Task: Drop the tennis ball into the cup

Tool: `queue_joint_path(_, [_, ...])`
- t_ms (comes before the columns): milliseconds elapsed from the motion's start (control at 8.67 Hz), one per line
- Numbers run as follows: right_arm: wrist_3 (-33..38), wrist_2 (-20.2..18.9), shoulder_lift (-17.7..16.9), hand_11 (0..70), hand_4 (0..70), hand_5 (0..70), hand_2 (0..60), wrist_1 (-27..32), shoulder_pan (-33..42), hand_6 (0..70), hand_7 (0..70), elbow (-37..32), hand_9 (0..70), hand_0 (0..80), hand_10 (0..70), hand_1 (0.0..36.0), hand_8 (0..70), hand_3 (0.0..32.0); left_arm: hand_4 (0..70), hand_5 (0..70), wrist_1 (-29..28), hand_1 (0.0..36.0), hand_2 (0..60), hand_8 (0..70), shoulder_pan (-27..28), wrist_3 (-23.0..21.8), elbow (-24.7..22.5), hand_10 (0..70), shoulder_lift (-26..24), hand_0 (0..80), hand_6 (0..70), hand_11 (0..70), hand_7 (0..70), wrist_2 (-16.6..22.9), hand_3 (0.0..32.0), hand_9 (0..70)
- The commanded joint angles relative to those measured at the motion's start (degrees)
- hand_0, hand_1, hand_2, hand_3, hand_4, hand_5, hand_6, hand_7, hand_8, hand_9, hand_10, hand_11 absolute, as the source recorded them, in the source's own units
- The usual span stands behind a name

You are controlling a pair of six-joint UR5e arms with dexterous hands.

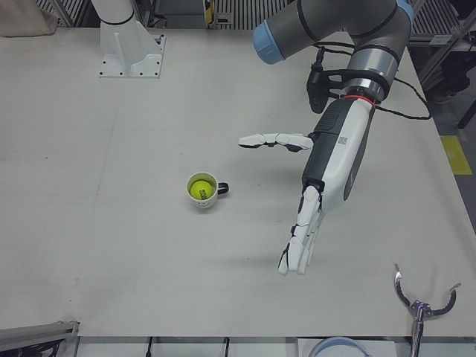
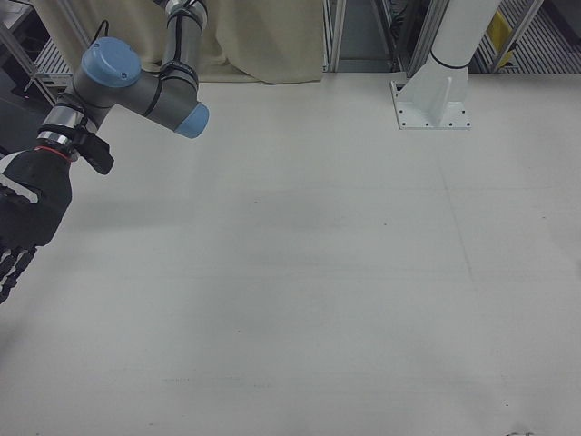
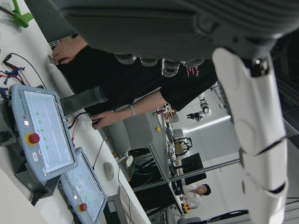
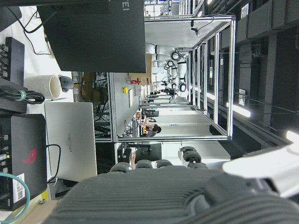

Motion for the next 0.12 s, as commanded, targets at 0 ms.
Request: queue_joint_path(0, [0.0,0.0,0.1,0.0,0.0,0.0,0.0,0.1,-0.1,0.0,0.0,-0.1,0.0,0.0,0.0,0.0,0.0,0.0,0.0,0.2,0.1,19.6,12.7,0.0,-0.5,-0.1,-0.8,0.0,1.3,46.8,0.1,0.0,9.5,0.1,0.0,0.5])
